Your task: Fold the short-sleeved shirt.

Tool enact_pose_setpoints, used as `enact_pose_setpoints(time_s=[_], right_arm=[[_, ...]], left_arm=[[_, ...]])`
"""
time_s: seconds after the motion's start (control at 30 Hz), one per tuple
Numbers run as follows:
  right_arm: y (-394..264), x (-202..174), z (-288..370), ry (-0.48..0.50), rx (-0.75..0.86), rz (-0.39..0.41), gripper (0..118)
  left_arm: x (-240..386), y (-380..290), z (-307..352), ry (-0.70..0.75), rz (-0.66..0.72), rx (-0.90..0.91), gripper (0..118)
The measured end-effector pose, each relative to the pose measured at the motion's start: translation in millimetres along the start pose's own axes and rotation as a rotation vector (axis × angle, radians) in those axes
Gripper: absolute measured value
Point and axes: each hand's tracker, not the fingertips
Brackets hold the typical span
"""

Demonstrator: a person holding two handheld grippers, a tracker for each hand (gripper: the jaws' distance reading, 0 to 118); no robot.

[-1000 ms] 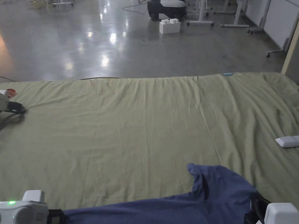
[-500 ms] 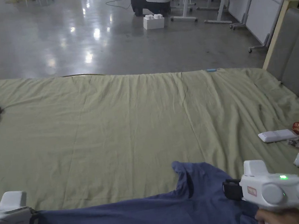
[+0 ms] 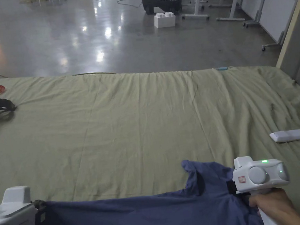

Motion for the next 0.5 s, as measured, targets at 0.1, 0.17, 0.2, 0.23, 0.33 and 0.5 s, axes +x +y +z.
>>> enact_pose_setpoints(time_s=[0.1,0.17,0.2,0.23,0.33,0.5], right_arm=[[-6,13,25,0.041,0.089,-0.076,2],[-12,16,52,0.051,0.133,-0.065,2],[-16,16,64,0.050,0.153,-0.059,2],[-22,17,79,0.055,0.171,-0.049,2],[-44,18,121,0.037,0.239,-0.003,2],[-89,18,175,0.033,0.293,0.006,2]], left_arm=[[-3,0,11,-0.019,0.013,0.024,0],[-7,1,21,-0.037,0.014,0.042,0],[-10,1,27,-0.047,0.013,0.054,0],[-12,1,34,-0.054,0.011,0.064,0],[-21,-2,57,-0.074,0.026,0.108,0],[-33,-20,95,-0.116,0.041,0.150,0]])
